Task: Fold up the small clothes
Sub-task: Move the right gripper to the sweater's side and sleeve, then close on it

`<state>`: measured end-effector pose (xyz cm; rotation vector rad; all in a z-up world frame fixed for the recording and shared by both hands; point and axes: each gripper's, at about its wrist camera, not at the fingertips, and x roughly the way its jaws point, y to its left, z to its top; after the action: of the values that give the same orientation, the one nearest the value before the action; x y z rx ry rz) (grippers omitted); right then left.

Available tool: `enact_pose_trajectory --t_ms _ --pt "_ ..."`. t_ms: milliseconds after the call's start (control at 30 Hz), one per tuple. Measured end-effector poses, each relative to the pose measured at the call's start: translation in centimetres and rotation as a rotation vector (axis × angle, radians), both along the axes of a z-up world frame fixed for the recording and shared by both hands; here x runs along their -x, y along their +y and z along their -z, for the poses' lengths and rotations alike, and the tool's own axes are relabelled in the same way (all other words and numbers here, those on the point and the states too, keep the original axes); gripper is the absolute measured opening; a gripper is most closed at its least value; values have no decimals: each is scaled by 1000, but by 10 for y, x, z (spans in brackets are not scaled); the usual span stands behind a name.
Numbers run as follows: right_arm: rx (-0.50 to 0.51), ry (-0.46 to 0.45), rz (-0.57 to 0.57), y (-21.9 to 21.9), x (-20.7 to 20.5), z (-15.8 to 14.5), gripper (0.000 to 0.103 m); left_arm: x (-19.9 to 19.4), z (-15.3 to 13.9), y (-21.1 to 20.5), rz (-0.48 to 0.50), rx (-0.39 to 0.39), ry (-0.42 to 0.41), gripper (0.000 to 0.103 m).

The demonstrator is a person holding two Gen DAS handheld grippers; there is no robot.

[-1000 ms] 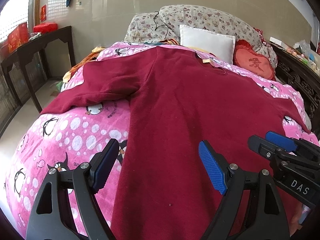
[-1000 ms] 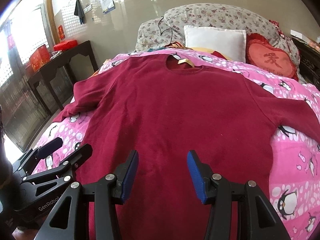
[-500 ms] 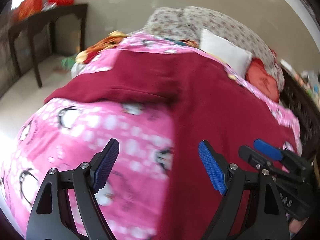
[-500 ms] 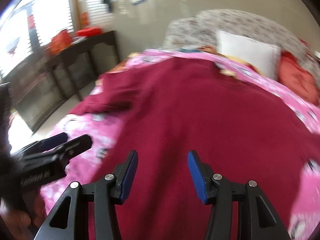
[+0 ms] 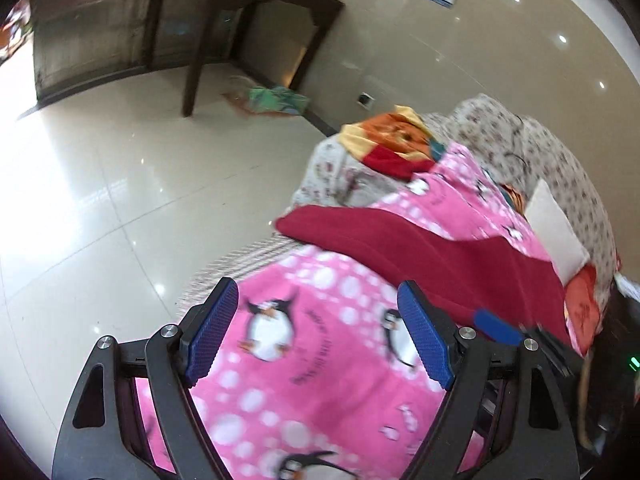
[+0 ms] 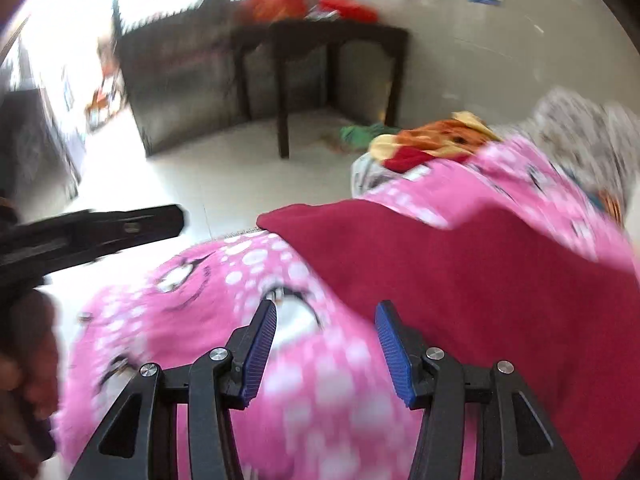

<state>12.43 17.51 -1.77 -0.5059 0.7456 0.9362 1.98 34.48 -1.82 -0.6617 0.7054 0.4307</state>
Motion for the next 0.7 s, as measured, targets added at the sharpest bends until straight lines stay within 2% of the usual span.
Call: enact_pose_trajectory --t_ms 33,133,200,233,267,300,400,467,533,633,667,700 --pt "63 -32 -14 23 -6 8 50 0 1 1 -2 1 2 83" --pt "169 -50 -20 58 -28 31 50 6 3 11 -11 -17 -4 83" --pt "179 -62 -30 66 -33 39 46 11 1 15 -27 -33 -19 83" --pt "161 -68 -35 71 -36 41 29 10 1 15 -28 -36 -22 83" --pt "142 -61 -35 75 -40 42 17 9 1 16 -26 -38 -24 83" --pt "118 -38 -31 79 -45 40 9 9 1 16 -21 -41 -24 83" --pt "-24 59 12 63 -54 18 7 3 1 12 -8 -38 -29 83" --pt "-172 126 64 30 -63 -13 7 1 -1 7 2 -28 -42 83" --pt "-355 179 119 -22 -70 -50 7 -2 -6 -3 22 -27 -59 83" --pt "-605 171 218 -123 -68 -100 7 -11 -18 -29 77 -55 -80 83" --pt "-665 129 275 -168 -60 -114 7 -17 -22 -44 115 -70 -81 83" --pt "-682 100 313 -191 -56 -121 7 -20 -24 -51 132 -75 -82 83"
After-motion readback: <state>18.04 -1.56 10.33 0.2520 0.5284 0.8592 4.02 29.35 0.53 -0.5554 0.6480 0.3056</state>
